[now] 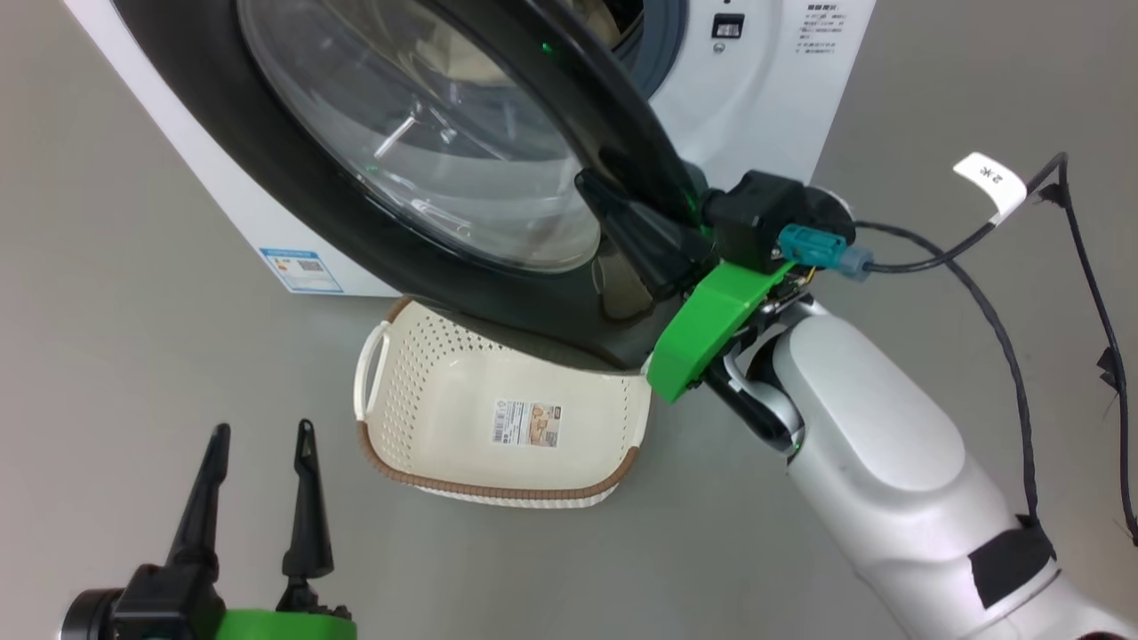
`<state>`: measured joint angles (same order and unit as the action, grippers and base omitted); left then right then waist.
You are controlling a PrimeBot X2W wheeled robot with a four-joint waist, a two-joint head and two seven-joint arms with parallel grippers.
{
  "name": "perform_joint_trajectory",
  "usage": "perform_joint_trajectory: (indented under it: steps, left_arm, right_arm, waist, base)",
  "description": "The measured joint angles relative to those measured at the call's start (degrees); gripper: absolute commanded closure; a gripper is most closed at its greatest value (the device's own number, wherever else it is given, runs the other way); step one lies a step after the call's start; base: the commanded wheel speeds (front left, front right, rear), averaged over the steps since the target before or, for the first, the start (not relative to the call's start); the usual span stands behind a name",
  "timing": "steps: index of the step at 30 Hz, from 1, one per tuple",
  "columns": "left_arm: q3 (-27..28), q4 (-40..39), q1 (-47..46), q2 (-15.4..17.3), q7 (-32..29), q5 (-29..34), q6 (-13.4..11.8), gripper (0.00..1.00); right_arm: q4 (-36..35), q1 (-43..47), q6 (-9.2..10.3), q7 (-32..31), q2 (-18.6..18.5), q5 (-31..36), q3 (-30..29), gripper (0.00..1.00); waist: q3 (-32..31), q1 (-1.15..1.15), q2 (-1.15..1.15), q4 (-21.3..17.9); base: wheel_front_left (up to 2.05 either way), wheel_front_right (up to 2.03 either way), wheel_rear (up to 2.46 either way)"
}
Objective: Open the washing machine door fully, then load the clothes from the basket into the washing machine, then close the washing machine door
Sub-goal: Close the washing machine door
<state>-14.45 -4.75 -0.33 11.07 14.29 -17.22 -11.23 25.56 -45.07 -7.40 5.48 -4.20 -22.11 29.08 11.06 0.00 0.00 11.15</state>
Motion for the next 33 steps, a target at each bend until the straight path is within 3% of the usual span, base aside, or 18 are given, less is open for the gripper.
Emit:
perform_joint_trajectory:
  steps: [10, 20, 33]
  left_arm:
    - [-0.6, -0.2, -2.7, -1.5, 0.0, 0.8, 0.6, 0.00]
    - [-1.4, -0.1, -6.2, -4.5, 0.0, 2.0, 3.0, 0.00]
    - [-0.9, 1.2, -8.0, -6.5, 0.0, 4.0, 5.0, 0.00]
  right_arm:
    - [6.6, -9.0, -0.02, 0.8, -2.6, 0.2, -2.9, 1.00]
    - [17.4, -21.8, -0.03, 4.6, -5.4, 0.5, -5.7, 1.00]
    - [27.3, -30.9, -0.52, 8.4, -5.7, 0.4, -5.9, 1.00]
  waist:
    - [3.8, 0.00, 0.00, 0.9]
    - [8.4, 0.00, 0.00, 3.0]
    - [11.2, 0.00, 0.00, 4.7]
  base:
    - [0.00, 0.00, 0.00]
    - [0.00, 0.00, 0.00]
    - [0.00, 0.00, 0.00]
